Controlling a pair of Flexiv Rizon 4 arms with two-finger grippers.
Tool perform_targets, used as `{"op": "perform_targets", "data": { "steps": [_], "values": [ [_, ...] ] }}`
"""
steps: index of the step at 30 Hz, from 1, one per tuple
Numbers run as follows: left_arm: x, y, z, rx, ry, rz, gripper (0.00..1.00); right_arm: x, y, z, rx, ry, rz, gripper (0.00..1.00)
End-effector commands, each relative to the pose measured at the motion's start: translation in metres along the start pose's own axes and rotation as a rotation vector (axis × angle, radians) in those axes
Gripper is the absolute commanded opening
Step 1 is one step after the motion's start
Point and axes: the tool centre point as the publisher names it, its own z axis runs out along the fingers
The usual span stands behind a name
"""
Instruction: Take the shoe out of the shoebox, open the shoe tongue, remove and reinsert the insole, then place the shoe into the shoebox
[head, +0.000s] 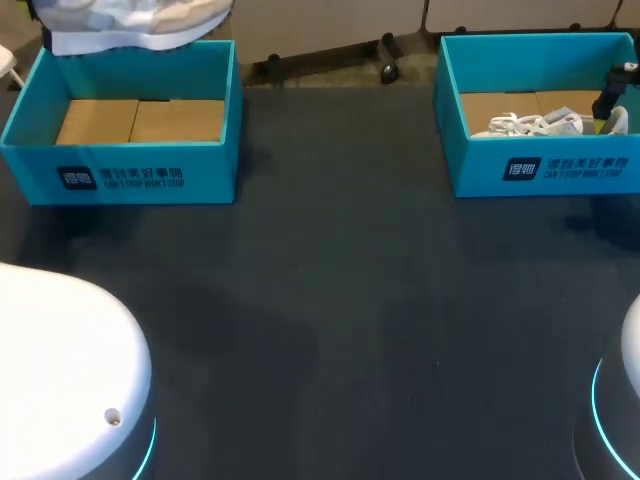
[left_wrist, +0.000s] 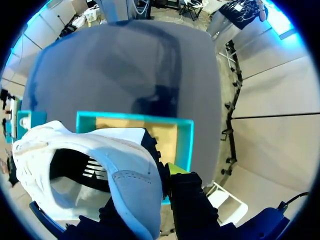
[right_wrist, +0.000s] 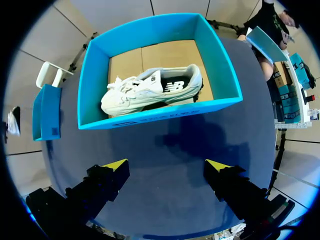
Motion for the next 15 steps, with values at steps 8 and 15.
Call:
{"op": "perform_targets", "data": {
  "steps": [8,15],
  "values": [
    [-0.031,-0.168,-0.006,-0.287,0.024,0.038,0.00,0.000,0.000,0.000,0.000,0.000,0.001,1.00],
    [-0.050,-0.218,0.000,-0.269,0.039,0.079,0.00,0.000,0.000,0.000,0.000,0.000,0.001,1.00]
  ]
}}
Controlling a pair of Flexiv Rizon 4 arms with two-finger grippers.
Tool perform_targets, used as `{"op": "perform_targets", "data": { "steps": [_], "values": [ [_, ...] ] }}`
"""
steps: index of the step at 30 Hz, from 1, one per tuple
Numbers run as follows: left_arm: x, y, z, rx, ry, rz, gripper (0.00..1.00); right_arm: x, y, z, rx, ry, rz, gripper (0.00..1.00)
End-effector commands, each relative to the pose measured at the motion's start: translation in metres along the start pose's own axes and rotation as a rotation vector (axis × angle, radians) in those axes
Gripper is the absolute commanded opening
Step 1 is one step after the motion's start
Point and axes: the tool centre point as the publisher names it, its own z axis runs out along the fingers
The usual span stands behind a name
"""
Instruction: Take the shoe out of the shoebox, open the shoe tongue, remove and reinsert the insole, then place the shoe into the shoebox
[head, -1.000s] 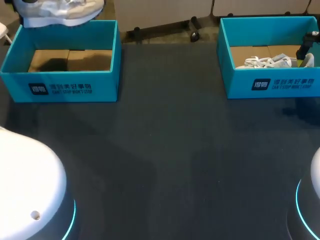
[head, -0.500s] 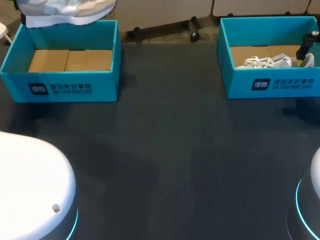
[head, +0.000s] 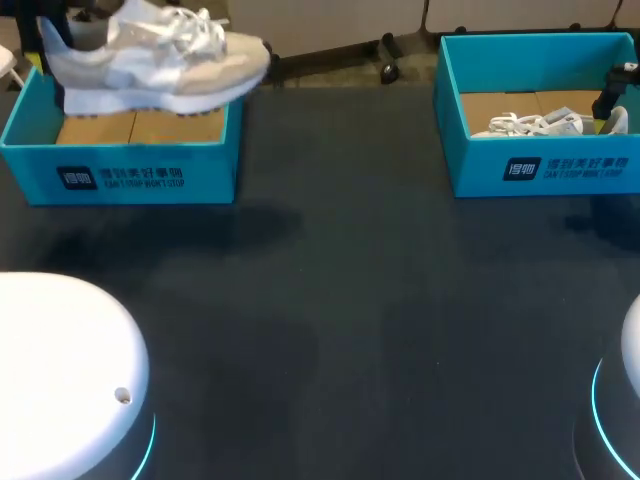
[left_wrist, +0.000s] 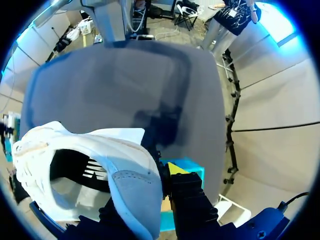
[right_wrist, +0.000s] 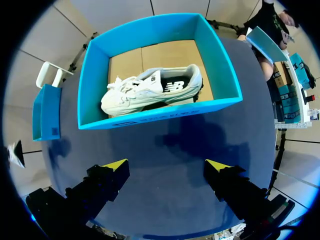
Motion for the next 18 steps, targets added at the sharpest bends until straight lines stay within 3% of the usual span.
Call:
{"op": "perform_targets", "data": {
  "steps": [1,3,18],
  "values": [
    [-0.0123,-0.0750,0.0067,-0.338,0.029,0.021,0.00,0.0003,0.0001,0.0002,0.000,0.000,0.000,1.00],
    [-0.0208,-0.0844,0.0090,-0.306,0.027,0.018,0.00,0.0003,0.0001,0.0002,0.000,0.000,0.000,1.00],
    [-0.0208,-0.0844,0.0090,-0.306,0.027,0.018,0.00,0.0003,0.0001,0.0002,0.000,0.000,0.000,1.00]
  ]
}}
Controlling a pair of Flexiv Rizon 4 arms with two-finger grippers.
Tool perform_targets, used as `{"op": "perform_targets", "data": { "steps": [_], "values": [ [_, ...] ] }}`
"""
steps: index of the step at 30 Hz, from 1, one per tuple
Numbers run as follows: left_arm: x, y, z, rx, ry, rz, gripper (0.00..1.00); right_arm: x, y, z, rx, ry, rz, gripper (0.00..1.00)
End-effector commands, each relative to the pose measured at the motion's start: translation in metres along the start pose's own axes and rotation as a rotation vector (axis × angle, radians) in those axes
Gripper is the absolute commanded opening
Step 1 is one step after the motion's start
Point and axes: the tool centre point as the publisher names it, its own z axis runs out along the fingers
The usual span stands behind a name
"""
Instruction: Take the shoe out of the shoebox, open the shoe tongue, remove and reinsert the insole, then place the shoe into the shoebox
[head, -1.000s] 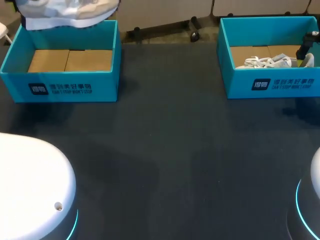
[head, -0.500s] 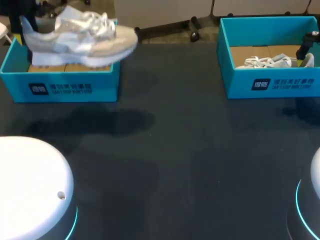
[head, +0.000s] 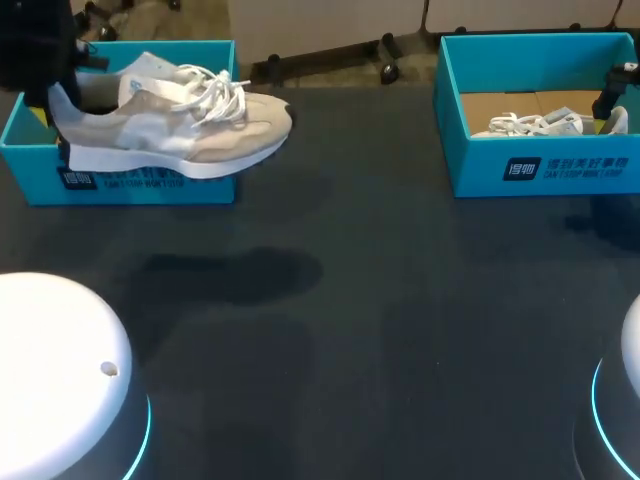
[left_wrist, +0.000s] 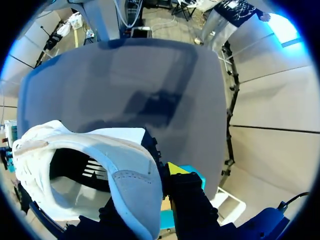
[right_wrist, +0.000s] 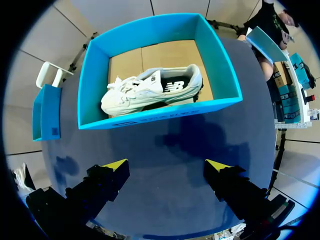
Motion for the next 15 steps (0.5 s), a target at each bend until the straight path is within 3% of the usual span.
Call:
{"op": "perform_targets", "data": {
  "steps": [1,4,15],
  "values": [
    [-0.001,-0.008,0.006,-0.157,0.010,0.001,0.00,0.000,0.000,0.000,0.000,0.000,0.001,1.00],
    [-0.015,-0.022,0.014,-0.114,-0.011,0.023,0.00,0.000,0.000,0.000,0.000,0.000,0.001,1.00],
    [-0.070,-0.066,0.033,-0.068,-0.057,0.069,0.00,0.000,0.000,0.000,0.000,0.000,0.001,1.00]
  ]
}}
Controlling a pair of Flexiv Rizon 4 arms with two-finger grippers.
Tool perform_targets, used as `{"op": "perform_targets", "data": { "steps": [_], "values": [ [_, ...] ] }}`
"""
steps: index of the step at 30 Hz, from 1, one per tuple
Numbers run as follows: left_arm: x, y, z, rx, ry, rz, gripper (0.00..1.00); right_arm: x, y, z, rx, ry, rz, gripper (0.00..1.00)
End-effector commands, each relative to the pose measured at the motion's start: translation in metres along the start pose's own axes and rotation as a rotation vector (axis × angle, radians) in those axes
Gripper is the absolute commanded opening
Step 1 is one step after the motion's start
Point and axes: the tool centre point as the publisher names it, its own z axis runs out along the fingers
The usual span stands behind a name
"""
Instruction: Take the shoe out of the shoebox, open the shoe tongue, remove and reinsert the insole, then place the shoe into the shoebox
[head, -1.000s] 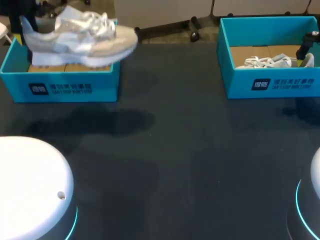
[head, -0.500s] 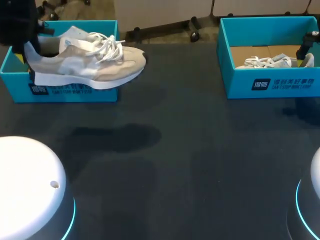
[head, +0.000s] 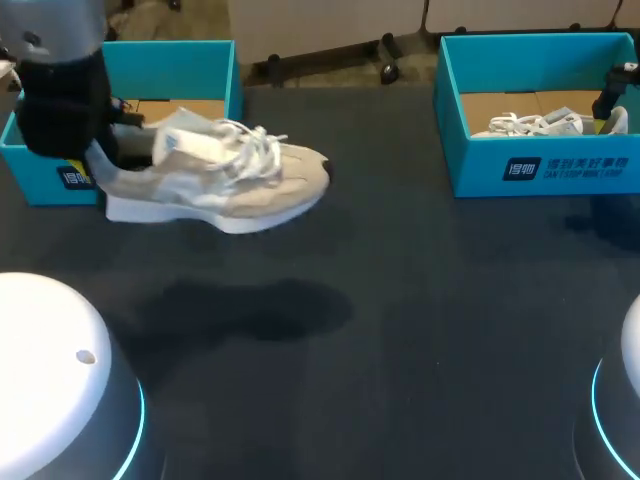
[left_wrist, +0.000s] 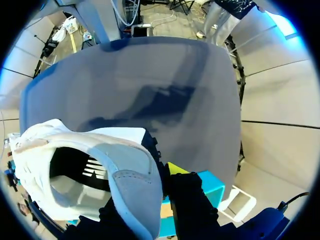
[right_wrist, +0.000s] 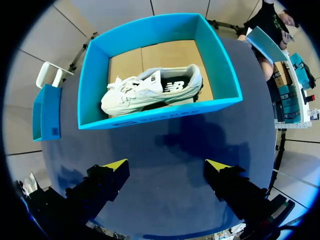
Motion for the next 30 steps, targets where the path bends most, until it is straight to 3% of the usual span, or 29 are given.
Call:
{"op": "perform_targets", "data": {
  "steps": [1,13,19,30],
  "values": [
    [-0.017,-0.014,0.005,-0.048,0.002,0.004,0.00,0.000,0.000,0.000,0.000,0.000,0.000,1.00],
    [-0.077,-0.034,0.034,-0.006,0.017,0.004,0.00,0.000,0.000,0.000,0.000,0.000,0.000,1.00],
    [-0.097,-0.038,0.050,0.023,0.008,-0.012,0.00,0.000,0.000,0.000,0.000,0.000,0.000,1.00],
    [-0.100,-0.038,0.052,0.043,0.003,-0.012,0.00,0.000,0.000,0.000,0.000,0.000,0.000,1.00]
  ]
}}
